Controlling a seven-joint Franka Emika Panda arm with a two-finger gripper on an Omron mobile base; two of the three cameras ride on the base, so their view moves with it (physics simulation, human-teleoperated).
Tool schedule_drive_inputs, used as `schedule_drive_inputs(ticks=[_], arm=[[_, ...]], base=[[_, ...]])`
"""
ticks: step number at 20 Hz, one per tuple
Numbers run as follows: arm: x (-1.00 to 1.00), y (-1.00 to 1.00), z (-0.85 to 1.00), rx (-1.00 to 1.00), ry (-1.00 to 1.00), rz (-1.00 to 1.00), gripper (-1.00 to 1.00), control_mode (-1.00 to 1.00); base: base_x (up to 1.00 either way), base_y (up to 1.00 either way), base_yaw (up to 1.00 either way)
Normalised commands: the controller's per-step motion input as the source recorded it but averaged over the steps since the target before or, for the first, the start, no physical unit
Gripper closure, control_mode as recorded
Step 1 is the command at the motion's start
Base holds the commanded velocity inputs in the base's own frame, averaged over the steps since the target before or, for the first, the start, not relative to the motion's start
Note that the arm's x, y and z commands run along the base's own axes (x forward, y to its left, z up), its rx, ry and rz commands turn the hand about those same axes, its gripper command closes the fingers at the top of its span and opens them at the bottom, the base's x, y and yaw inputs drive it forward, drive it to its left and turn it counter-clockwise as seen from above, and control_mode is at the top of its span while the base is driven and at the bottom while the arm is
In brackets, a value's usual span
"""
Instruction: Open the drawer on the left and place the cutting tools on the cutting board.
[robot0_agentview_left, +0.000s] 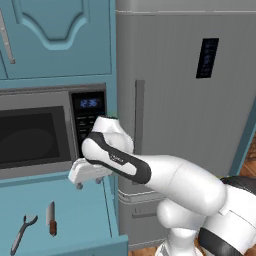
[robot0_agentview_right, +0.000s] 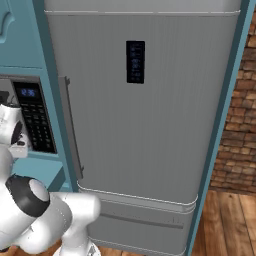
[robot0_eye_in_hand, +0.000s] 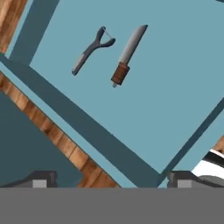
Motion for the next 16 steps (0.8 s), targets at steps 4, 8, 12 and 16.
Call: schedule_drive_inputs(ticks=[4,8,12,16], arm=[[0.15,0.35,-0.38,-0.19,0.00,-0.14,-1.00,-1.00],[0.21,0.30,-0.68,-0.11,0.01,-0.16,-1.00,-1.00],[0.28,0.21,-0.60,-0.04,0.07,-0.19,-1.00,-1.00],[0.16,0.21,-0.43,-0.05,0.00,-0.15,-1.00,-1.00]], base=[[0.00,0.00,0.00],[0.00,0.00,0.00],[0.00,0.00,0.00],[0.00,0.00,0.00]])
